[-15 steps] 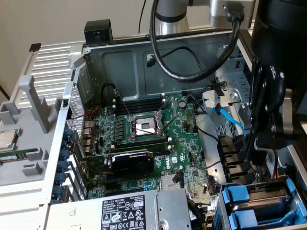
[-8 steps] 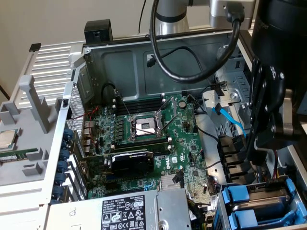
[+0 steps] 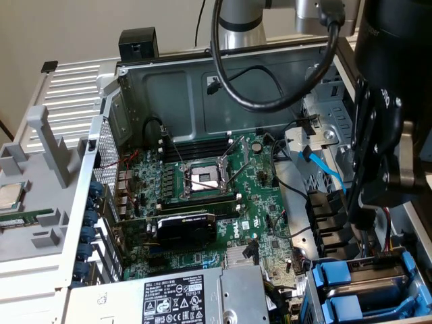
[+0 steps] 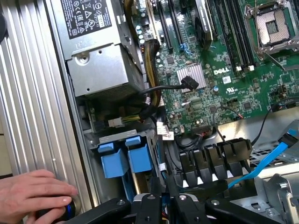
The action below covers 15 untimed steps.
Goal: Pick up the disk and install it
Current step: 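Insert the second disk wire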
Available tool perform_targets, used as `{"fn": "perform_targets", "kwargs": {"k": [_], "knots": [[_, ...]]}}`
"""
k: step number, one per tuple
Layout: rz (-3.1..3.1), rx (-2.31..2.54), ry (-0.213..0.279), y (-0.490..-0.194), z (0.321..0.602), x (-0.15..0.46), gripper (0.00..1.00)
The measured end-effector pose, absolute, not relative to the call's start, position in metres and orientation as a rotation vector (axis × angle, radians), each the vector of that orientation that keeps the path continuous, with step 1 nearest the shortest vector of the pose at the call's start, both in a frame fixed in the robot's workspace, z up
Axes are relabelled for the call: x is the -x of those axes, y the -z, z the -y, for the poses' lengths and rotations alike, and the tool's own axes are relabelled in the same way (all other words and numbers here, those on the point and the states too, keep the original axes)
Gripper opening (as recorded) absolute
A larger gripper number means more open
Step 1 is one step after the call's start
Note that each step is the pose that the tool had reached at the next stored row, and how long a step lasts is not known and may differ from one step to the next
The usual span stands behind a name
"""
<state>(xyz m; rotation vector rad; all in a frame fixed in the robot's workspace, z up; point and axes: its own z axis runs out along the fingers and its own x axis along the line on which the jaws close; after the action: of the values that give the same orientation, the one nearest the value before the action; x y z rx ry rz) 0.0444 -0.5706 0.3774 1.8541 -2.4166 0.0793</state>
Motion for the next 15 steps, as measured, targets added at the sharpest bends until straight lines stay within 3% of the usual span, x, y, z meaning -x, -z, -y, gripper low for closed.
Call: {"fn": "perform_targets", "kwargs": {"k": [15], "knots": [[2.424, -1.860, -0.075, -0.3794, 0.5745, -0.0427, 0.16]]}}
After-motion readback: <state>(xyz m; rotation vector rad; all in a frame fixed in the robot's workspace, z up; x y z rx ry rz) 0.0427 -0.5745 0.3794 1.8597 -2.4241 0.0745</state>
